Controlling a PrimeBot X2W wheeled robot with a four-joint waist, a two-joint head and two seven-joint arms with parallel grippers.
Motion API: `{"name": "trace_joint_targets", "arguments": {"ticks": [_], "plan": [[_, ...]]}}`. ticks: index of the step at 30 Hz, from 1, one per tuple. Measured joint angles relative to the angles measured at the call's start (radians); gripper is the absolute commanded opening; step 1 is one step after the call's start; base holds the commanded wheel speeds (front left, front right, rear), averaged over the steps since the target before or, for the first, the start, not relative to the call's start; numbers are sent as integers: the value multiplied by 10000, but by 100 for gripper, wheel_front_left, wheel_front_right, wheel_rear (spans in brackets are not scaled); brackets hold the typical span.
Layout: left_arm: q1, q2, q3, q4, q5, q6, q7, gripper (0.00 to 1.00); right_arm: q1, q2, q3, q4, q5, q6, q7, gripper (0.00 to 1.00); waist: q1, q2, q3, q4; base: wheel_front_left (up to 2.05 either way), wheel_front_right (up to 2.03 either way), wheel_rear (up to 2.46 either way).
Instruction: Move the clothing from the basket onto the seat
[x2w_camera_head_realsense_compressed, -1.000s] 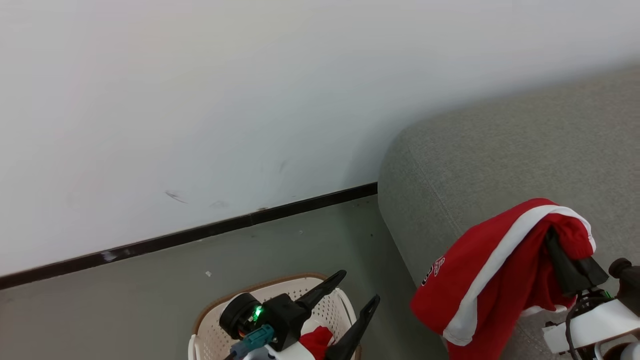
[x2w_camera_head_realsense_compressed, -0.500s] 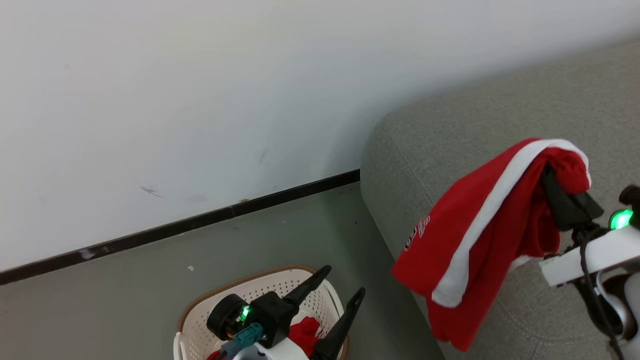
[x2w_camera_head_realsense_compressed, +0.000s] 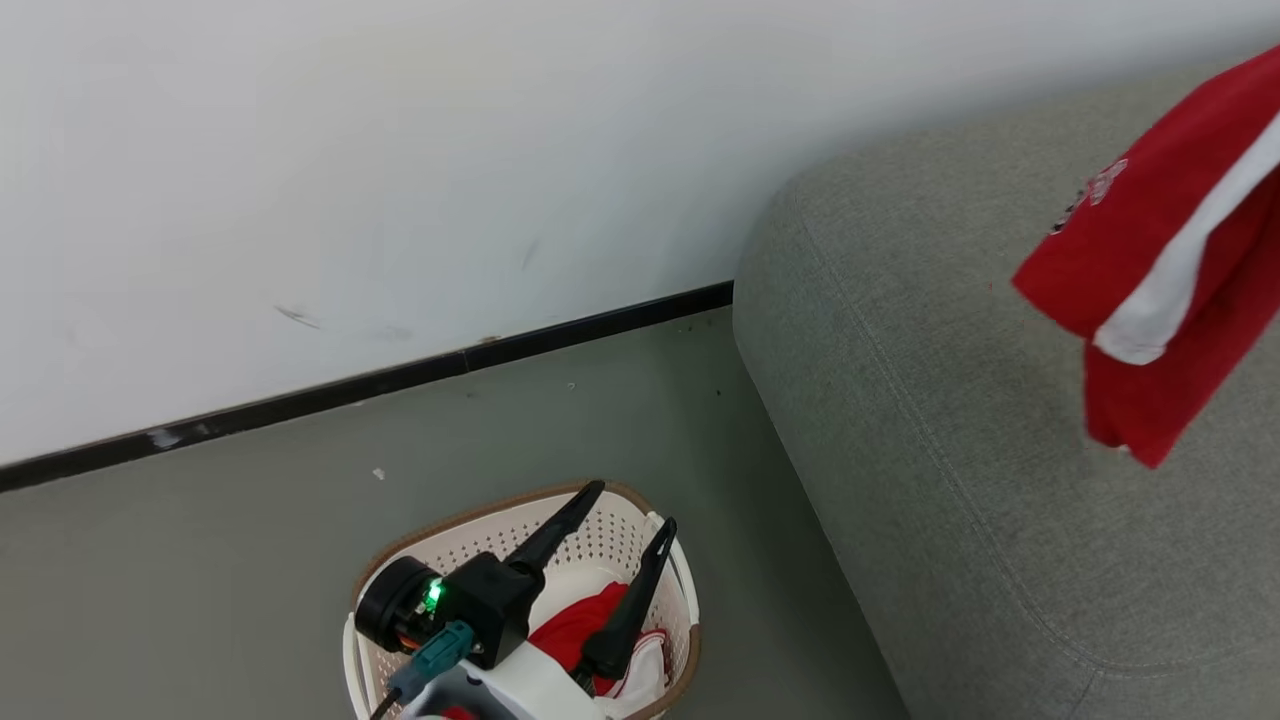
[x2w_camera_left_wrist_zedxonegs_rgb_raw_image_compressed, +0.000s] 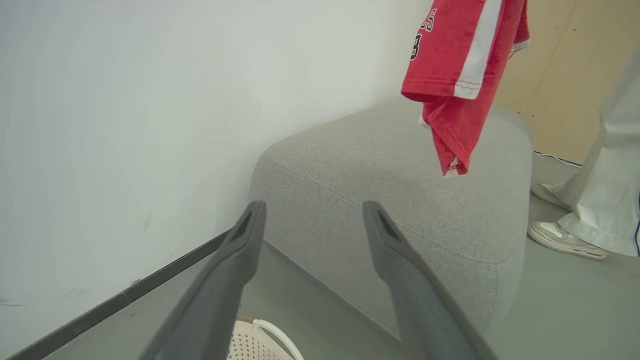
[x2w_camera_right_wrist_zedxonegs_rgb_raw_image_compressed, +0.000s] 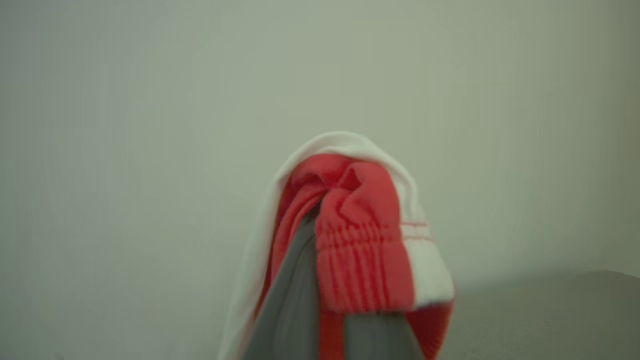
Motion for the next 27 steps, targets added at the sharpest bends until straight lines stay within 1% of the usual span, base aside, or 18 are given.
{"name": "trace_joint_targets", "arguments": {"ticks": [5,8,9,16,20,27], "plan": [[-252,180,188,-368,67,146,50,100,-810,-614,-848,834,0,0,125,0,0,0,395,114,0,0,0],[-432,255,245,-598,151,148,142,100,-1040,-876,-1152,1277,-4,0,136,0,0,0,644,186,0,0,0],[-506,299,236,-723,282,148,221,100,-1122,-970,-1266,1638,-8,0,146,0,0,0,815,236,0,0,0],[-848,474,42,-1083,531,130,514,100,-1164,-1289,-1436,2615,-59,0,77,0,0,0,1330,393,0,0,0],[-1090,500,-82,-1275,625,48,675,100,-1173,-1235,-1394,3166,-144,0,-151,0,0,0,1675,498,0,0,0],[-1456,451,-384,-1547,685,-134,851,100,-1150,-688,-1007,4289,-518,2,-694,0,0,0,2270,668,0,0,0]]}}
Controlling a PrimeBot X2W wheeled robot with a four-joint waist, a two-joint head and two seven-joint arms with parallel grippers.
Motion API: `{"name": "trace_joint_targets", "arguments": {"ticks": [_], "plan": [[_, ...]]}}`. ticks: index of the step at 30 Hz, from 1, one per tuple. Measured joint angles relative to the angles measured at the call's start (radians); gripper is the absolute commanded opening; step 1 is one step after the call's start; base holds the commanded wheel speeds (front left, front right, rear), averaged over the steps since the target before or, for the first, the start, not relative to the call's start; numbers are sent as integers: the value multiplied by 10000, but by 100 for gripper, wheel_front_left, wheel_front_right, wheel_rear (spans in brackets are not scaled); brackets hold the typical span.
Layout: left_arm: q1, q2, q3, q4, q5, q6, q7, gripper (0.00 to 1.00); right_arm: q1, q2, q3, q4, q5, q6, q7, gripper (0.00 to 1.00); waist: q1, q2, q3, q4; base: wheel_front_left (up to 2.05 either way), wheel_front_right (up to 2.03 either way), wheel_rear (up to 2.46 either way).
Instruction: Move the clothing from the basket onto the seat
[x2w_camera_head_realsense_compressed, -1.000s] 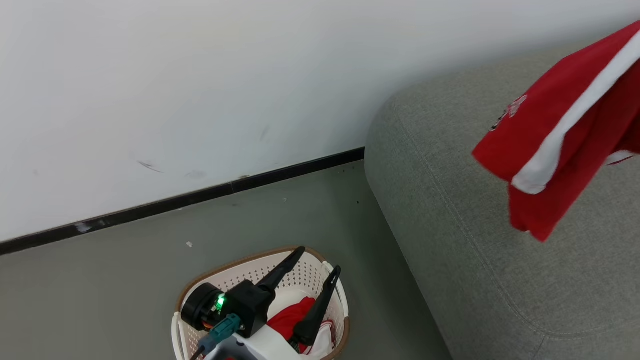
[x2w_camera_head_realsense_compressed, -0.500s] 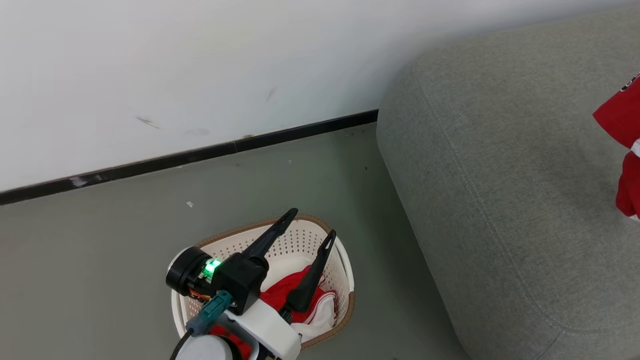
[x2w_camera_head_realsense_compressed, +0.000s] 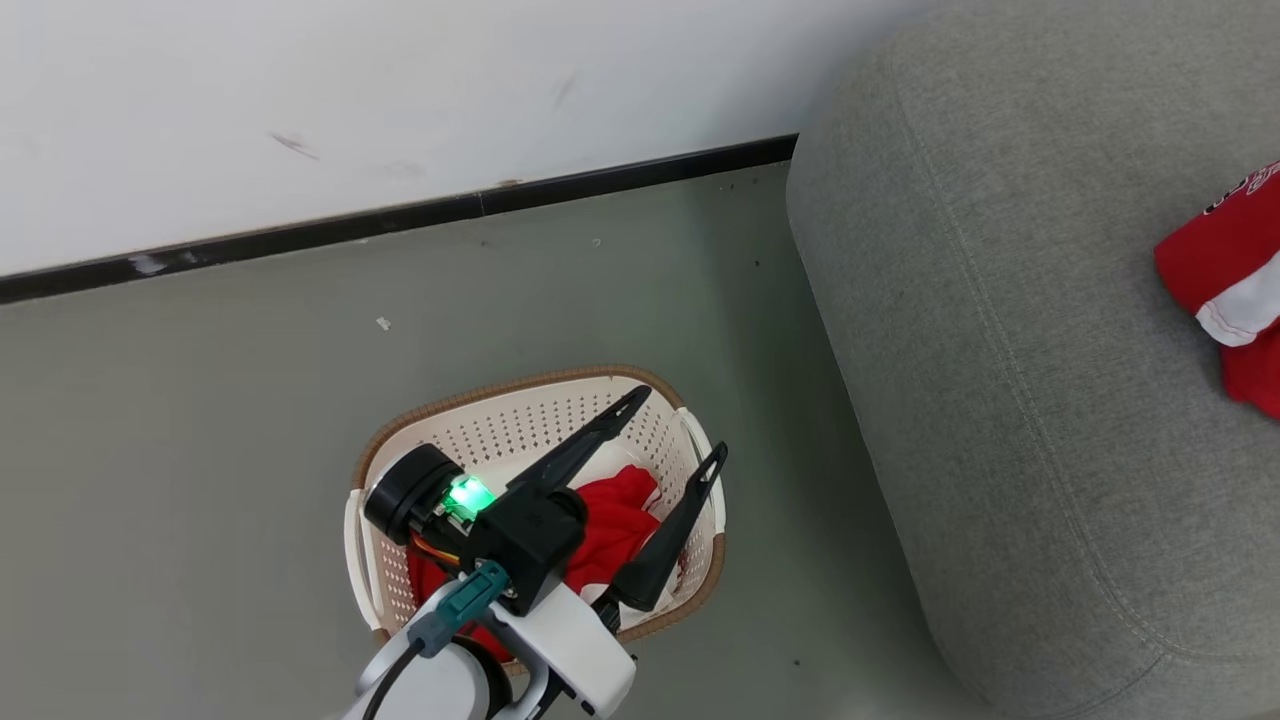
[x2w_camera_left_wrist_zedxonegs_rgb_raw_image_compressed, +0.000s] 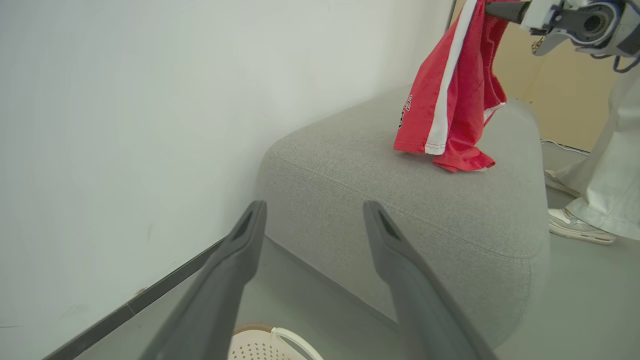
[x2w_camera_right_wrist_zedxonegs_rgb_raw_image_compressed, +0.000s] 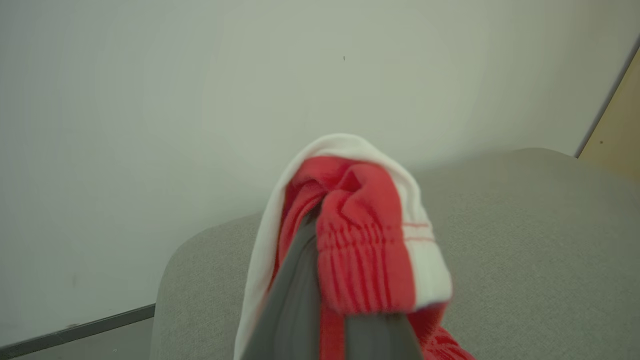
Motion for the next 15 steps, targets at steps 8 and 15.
{"name": "trace_joint_targets", "arguments": {"ticks": [8,15], "plan": [[-244,-92,-255,-88,161,-174,173,100,39,825,247,1154,-228,0,-539,0,0,0,607,180,0,0,0],[-543,-151,-407,-100,247,-337,211,100,34,1175,339,1808,-558,0,-744,0,0,1,1036,284,0,0,0]]}}
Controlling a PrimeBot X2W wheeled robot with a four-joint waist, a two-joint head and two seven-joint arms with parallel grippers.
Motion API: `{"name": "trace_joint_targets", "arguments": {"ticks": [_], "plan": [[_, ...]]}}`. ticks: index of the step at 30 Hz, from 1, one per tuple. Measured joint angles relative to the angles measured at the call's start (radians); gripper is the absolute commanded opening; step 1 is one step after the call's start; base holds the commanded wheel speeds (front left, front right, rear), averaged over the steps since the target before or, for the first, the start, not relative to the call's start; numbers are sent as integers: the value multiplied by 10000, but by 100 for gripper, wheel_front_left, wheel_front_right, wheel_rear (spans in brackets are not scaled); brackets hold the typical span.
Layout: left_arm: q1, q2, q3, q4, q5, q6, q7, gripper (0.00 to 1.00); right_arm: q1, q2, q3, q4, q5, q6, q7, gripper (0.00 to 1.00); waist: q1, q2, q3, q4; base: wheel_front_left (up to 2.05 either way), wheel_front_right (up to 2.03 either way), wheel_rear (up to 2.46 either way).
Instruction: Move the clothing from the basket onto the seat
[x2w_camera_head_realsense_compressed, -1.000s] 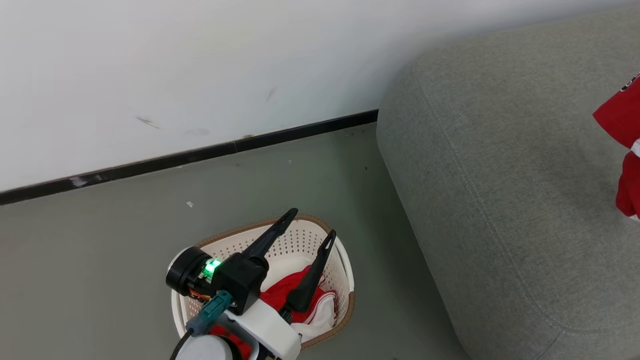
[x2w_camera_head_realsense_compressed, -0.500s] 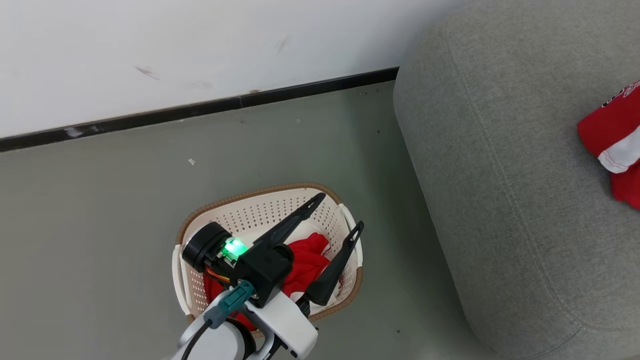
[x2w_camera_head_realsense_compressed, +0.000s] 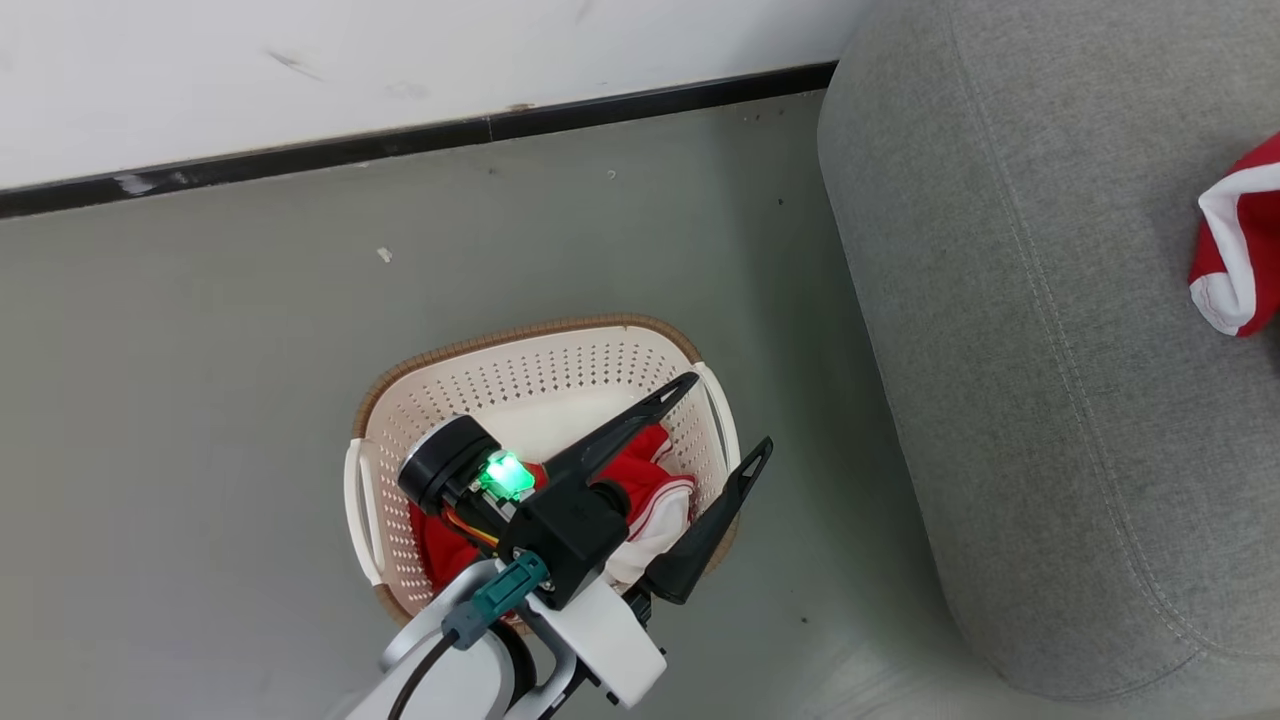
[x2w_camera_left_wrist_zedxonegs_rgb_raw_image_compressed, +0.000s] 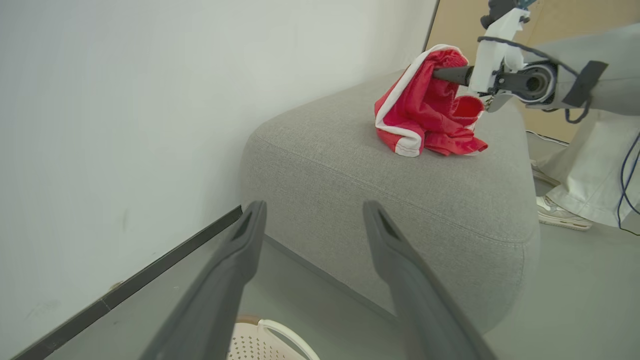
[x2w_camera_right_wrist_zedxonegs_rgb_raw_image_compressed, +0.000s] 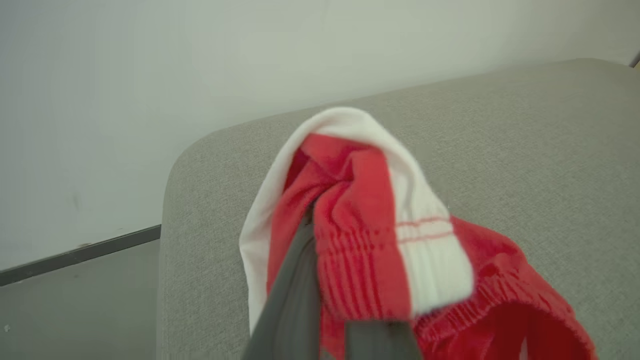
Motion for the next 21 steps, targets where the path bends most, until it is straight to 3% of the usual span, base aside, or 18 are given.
{"name": "trace_joint_targets", "arguments": {"ticks": [2,4,6,7,16,21], "plan": [[-44,-8,-27,0,6,-6,8,100,-2,132,19,151,-29,0,-44,0,0,0,100,16,0,0,0],[-45,-2,-35,4,40,-12,8,100,-8,240,54,247,-105,0,-71,33,0,0,193,24,0,0,0],[-60,0,-35,8,90,-13,8,100,-28,313,119,265,-201,0,-104,49,0,0,275,17,0,0,0],[-82,4,-31,13,90,-13,8,100,-40,366,165,265,-226,0,-134,100,0,-1,309,3,0,0,0],[-217,4,6,313,75,-100,-150,100,81,840,520,242,-596,0,-157,100,0,0,273,-315,0,0,0],[-218,-8,63,491,15,-100,-282,100,719,1160,201,-546,-631,0,-157,100,0,0,109,-505,0,0,0]]}}
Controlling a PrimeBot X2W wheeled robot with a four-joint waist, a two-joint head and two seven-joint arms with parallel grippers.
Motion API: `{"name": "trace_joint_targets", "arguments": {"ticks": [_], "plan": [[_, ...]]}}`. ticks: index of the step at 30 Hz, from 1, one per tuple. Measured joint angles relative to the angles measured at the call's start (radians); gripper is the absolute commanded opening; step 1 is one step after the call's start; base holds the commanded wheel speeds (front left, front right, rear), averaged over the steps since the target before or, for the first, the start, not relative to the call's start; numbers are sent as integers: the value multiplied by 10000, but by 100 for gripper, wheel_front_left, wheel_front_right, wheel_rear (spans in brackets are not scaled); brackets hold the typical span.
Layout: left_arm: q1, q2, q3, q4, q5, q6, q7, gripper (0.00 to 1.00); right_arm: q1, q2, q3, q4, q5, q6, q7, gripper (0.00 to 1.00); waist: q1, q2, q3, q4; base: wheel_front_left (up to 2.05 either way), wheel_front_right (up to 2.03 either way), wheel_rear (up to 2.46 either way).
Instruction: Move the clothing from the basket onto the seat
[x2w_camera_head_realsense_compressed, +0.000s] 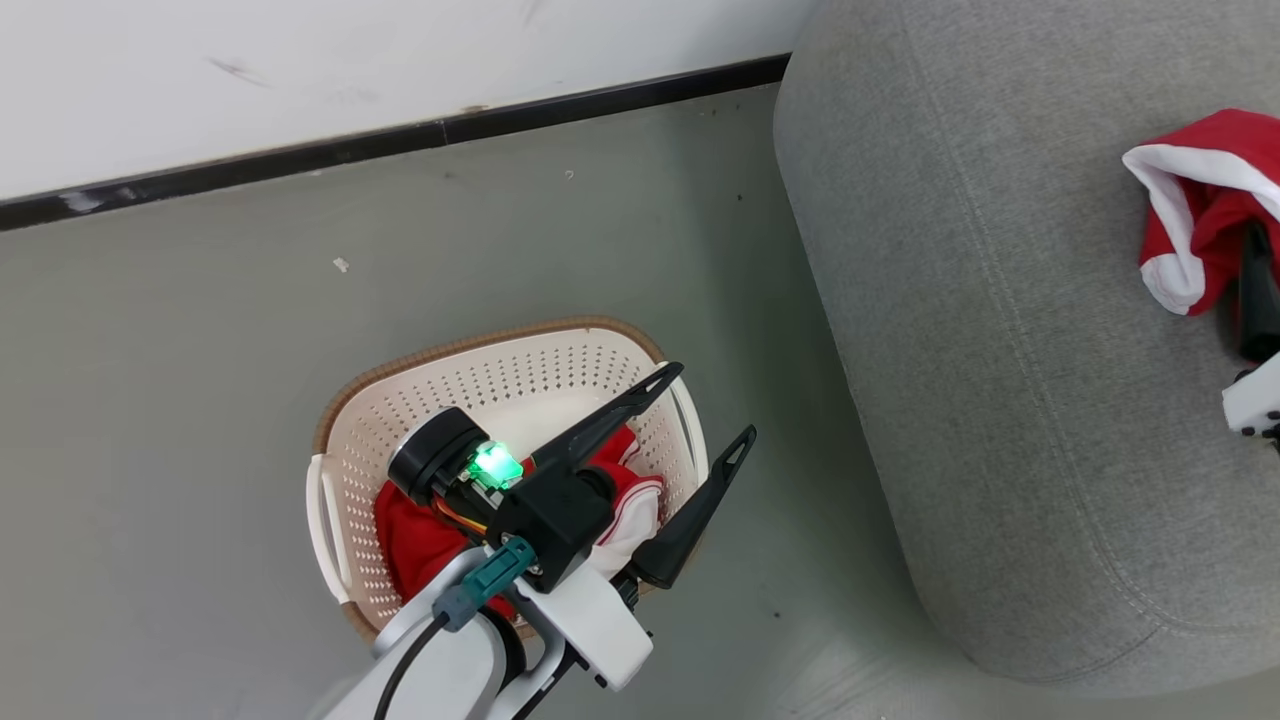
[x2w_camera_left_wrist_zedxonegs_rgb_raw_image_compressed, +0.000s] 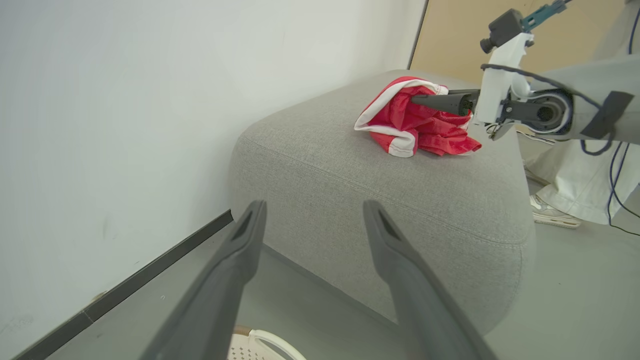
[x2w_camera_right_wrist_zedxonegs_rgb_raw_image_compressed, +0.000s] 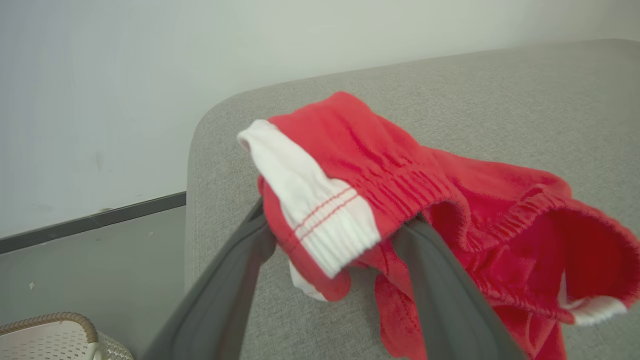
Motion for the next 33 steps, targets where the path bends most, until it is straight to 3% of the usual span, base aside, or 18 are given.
{"name": "trace_joint_targets", "arguments": {"ticks": [20,27,33], "plan": [[375,-90,627,646,-556,134,-849,100,2829,1122,-838,-3252,-965,0,-2,100,0,0,-1083,-641,0,0,0],[865,-109,1141,988,-851,472,-1283,100,2813,1206,-130,-4186,-1413,0,-2,100,0,0,-1574,-629,0,0,0],[1318,-109,1685,1179,-1078,844,-1714,100,2810,1333,1060,-4604,-1925,0,-4,100,0,0,-1992,-426,0,0,0]]}}
